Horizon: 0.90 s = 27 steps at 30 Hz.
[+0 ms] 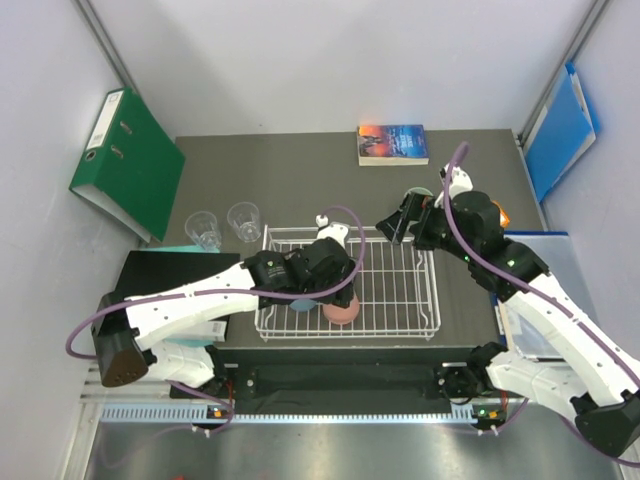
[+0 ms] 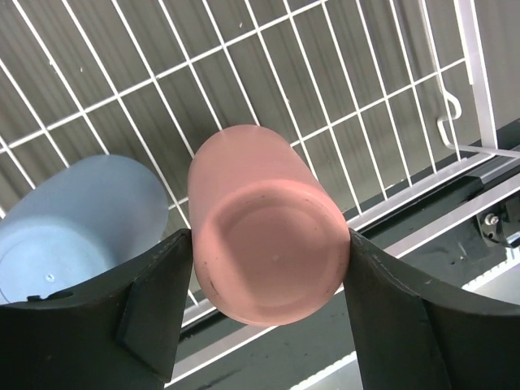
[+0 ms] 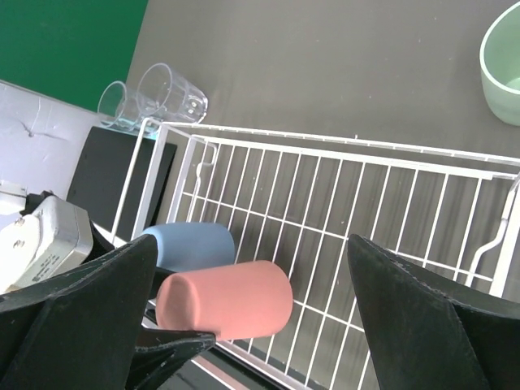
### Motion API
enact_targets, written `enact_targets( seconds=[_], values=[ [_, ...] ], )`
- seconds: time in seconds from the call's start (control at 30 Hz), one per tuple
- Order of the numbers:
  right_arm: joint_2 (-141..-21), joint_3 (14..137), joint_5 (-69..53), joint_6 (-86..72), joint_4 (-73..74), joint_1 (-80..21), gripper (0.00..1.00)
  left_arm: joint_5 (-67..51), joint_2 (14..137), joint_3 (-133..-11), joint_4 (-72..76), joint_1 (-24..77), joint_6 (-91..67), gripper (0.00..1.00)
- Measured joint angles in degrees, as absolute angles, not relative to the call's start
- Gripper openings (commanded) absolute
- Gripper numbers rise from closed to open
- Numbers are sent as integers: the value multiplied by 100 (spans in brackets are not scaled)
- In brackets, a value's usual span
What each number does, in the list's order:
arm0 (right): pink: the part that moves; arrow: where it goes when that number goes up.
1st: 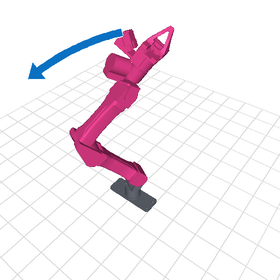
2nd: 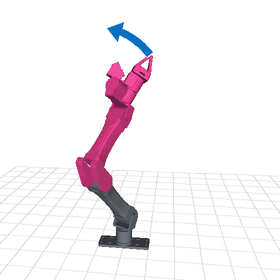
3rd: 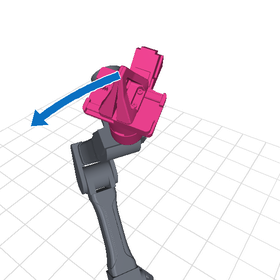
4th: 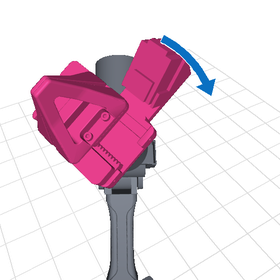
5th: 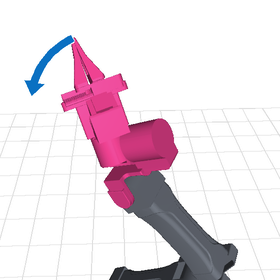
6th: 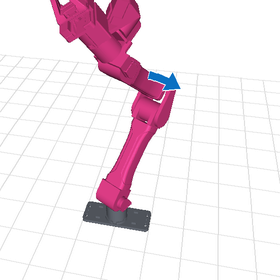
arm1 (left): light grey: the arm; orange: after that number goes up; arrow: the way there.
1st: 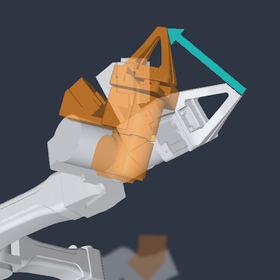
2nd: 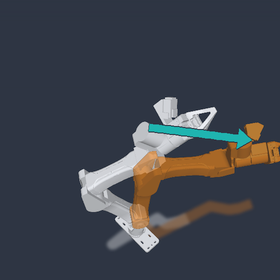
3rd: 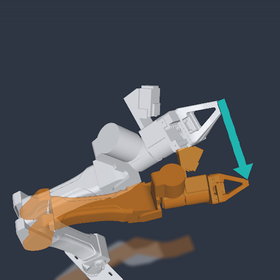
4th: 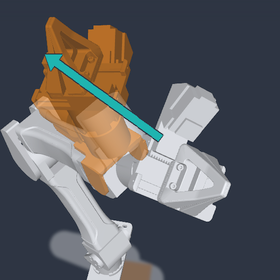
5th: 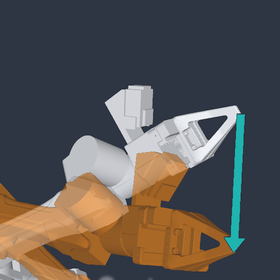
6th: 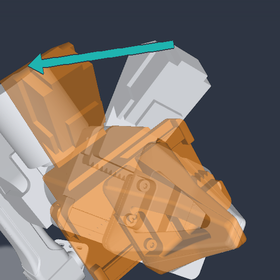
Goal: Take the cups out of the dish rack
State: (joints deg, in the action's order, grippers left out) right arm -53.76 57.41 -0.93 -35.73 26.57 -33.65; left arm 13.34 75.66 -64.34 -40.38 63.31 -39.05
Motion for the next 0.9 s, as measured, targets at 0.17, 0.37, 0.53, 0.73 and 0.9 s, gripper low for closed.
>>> enact_targets(
  seconds=[0.17,0.37,0.53,0.73,0.9],
  values=[
    [-5352,5739,-84,-3581,2659,-3371,99,1372,7564,-6438,-3981,6353,-3879,0],
    [-5277,5743,3,-3557,2659,-3376,100,1553,7548,-6997,-4523,6442,-3857,0],
    [-5273,5784,458,-3590,2766,-3380,95,1721,7137,-7977,-4506,6460,-3706,0],
    [-4825,5524,1059,-3881,2502,-3393,99,635,5566,-7389,-2906,5629,-3909,0],
    [-4427,5557,976,-3809,2252,-3395,98,-1284,5236,-5892,-484,3607,-5345,0]
  ],
)
